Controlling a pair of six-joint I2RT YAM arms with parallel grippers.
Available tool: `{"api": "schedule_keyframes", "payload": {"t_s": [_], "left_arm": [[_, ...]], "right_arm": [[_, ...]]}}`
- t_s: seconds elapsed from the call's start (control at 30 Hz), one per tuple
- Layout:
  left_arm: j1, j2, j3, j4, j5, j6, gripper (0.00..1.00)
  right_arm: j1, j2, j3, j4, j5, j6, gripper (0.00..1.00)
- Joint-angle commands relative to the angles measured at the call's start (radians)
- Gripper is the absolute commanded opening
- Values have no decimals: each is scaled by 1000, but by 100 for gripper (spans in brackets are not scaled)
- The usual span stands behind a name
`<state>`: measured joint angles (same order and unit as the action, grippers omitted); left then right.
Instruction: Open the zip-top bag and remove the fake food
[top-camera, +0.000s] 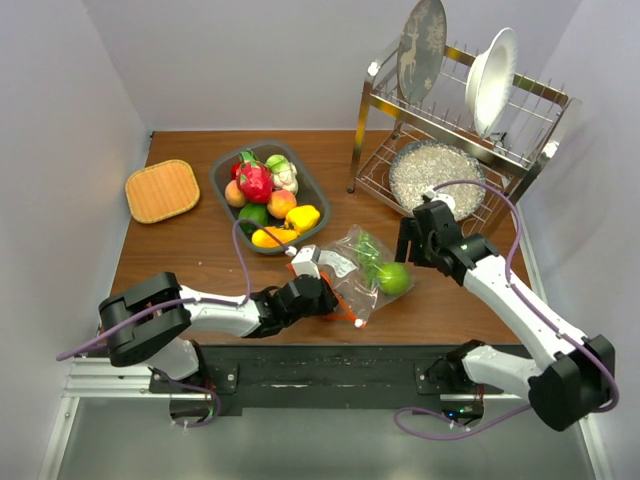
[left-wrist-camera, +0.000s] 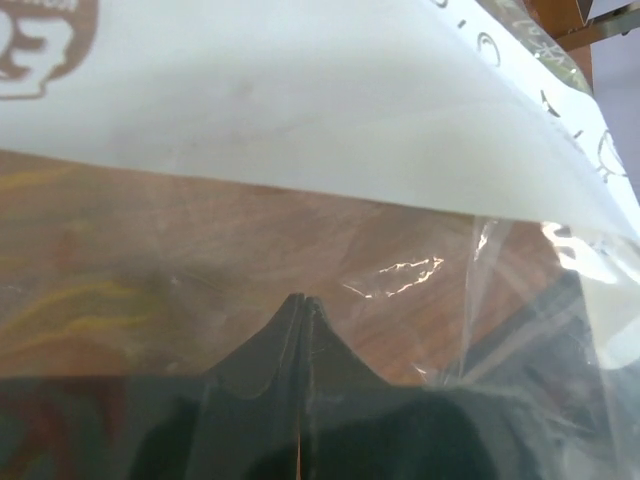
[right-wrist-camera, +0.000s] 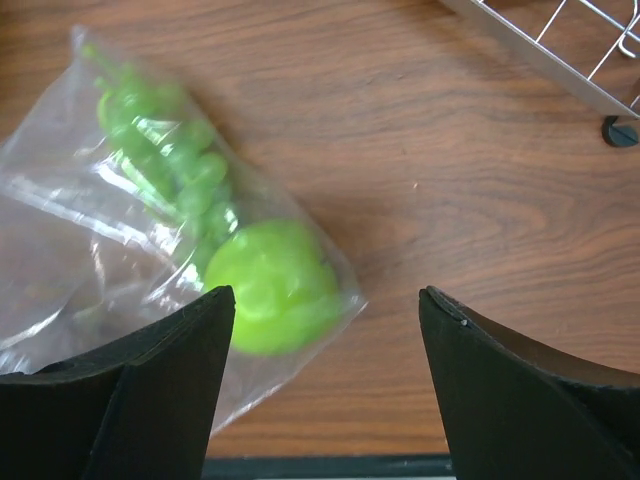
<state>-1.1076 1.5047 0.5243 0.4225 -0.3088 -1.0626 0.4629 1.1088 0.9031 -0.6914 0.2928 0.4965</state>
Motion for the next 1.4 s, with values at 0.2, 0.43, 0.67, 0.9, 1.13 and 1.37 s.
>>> {"api": "schedule_keyframes", "payload": {"t_s": [0.2, 0.43, 0.67, 0.9, 1.13, 1.37], "left_arm": [[-6, -4, 54, 4, -6, 41, 3], [-6, 0, 78, -24, -7, 58, 3], [-5, 11, 94, -10, -3, 85, 8], [-6, 63, 114, 79, 60, 141, 26], [-12, 112, 115, 182, 129, 182, 64], [-28, 183, 154, 236, 191, 214, 80]], "right_arm": [[-102, 14, -56, 141, -179, -27, 78], [-104, -50, -79, 128, -129, -22, 80], [-104, 31, -115, 222, -245, -18, 77], [-104, 71, -158, 270, -290, -1, 52], [-101, 56, -230, 297, -319, 10, 23], [-101, 63, -251, 316, -339, 13, 3]]}}
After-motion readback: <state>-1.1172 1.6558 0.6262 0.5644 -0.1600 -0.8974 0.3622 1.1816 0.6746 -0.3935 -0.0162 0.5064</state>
